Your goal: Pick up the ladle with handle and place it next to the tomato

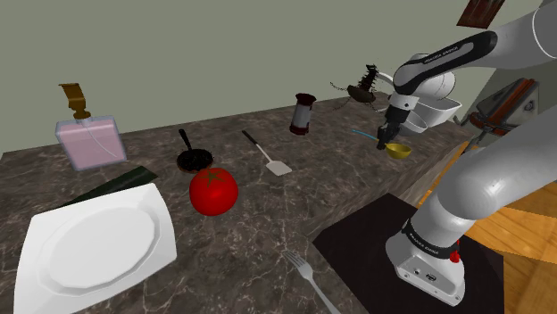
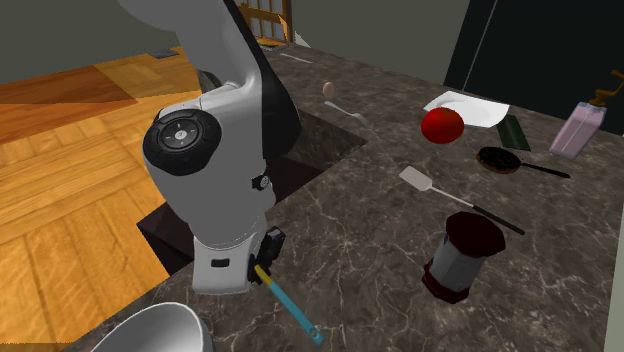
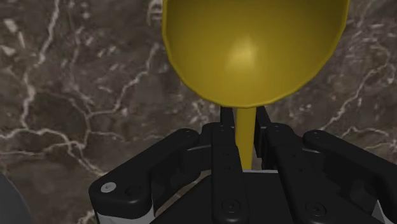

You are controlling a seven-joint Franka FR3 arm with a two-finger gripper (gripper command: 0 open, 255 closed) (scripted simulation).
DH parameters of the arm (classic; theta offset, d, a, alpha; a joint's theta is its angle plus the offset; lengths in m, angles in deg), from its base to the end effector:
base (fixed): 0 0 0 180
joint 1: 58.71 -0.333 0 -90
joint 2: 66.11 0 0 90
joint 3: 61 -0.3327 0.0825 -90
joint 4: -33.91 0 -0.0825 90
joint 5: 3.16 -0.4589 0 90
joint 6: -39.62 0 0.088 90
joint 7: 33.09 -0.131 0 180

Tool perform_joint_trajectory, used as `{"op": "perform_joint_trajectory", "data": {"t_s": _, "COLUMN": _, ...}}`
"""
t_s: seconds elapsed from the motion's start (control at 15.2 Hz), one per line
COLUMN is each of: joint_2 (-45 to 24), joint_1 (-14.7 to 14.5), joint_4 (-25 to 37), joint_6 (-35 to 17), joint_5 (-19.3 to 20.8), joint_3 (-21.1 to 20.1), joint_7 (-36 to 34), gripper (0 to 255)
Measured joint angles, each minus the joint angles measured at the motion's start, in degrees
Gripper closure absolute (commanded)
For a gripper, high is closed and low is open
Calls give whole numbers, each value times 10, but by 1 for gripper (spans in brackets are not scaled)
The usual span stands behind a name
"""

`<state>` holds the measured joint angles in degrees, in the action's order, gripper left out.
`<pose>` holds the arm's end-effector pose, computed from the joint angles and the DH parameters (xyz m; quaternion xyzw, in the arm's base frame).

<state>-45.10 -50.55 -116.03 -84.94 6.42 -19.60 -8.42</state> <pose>0.3009 -0.3229 0.2735 -0.9863 0.1368 0.0277 0.0875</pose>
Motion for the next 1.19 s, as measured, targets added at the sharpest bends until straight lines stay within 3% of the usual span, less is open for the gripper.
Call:
{"op": "perform_joint_trajectory", "data": {"t_s": 0.26, "joint_2": 8, "joint_1": 2, "joint_4": 5, "joint_6": 12, "joint_5": 2, "joint_3": -5, "joint_7": -4, "gripper": 255}}
{"op": "perform_joint_trajectory", "data": {"t_s": 1.19, "joint_2": 75, "joint_1": 17, "joint_4": 64, "joint_6": 135, "joint_5": 13, "joint_3": -46, "joint_7": -32, "gripper": 255}}
